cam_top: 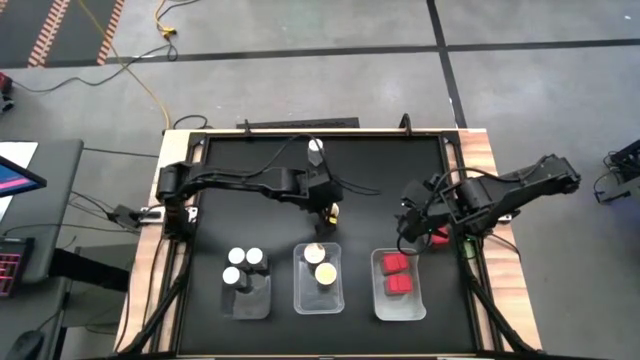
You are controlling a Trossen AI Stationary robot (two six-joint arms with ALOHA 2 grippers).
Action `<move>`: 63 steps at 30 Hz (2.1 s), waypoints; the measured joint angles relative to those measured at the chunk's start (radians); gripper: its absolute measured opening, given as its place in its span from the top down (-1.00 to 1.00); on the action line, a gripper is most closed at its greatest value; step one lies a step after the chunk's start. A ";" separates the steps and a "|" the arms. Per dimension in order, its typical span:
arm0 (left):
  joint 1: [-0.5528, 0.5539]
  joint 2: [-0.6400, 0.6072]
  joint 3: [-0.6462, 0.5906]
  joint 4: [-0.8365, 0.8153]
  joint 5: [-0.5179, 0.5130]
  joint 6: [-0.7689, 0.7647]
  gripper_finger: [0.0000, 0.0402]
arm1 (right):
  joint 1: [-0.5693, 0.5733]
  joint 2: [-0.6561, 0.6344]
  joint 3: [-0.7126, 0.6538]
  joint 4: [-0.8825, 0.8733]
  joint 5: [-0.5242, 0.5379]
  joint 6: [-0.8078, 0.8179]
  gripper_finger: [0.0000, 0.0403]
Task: Sort spices by type
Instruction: Put the golden seasoning bottle into the transparent bin
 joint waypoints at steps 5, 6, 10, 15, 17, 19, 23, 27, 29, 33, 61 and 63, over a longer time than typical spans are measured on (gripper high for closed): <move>0.004 0.009 -0.018 0.001 0.010 0.000 -0.63 | 0.000 0.000 0.000 0.000 0.000 -0.016 -0.88; 0.007 0.009 -0.023 0.005 0.010 0.001 -0.63 | 0.000 0.000 0.000 0.001 0.000 -0.017 -0.88; 0.024 0.009 -0.027 0.005 0.019 0.010 -0.63 | 0.000 0.000 0.000 0.002 -0.001 -0.023 -0.88; 0.042 0.009 -0.027 0.038 0.034 0.017 -0.63 | 0.000 0.001 0.000 0.002 -0.001 -0.026 -0.88; 0.047 0.009 -0.027 0.048 0.048 0.020 -0.63 | 0.000 0.001 0.000 0.004 -0.001 -0.026 -0.88; 0.050 0.013 -0.027 0.042 0.073 0.007 -0.63 | 0.000 0.001 0.000 0.007 -0.002 -0.026 -0.88; 0.049 0.050 -0.029 0.029 0.080 -0.063 -0.63 | 0.000 0.001 0.000 0.008 -0.003 -0.026 -0.88; 0.046 0.071 -0.028 0.044 0.057 -0.114 -0.63 | 0.000 0.001 0.000 0.008 -0.003 -0.025 -0.88; 0.047 0.078 -0.027 0.052 0.046 -0.139 -0.63 | 0.000 0.002 0.000 0.010 -0.003 -0.026 -0.88; 0.047 0.076 -0.027 0.056 0.036 -0.133 -0.63 | 0.000 0.002 0.000 0.010 -0.003 -0.030 -0.88; 0.010 -0.084 0.038 -0.121 0.031 0.039 -0.35 | 0.000 0.002 0.000 0.017 -0.004 -0.034 -0.88; -0.014 -0.119 0.055 -0.150 0.032 0.054 -0.35 | 0.000 0.002 0.000 0.017 -0.004 -0.033 -0.88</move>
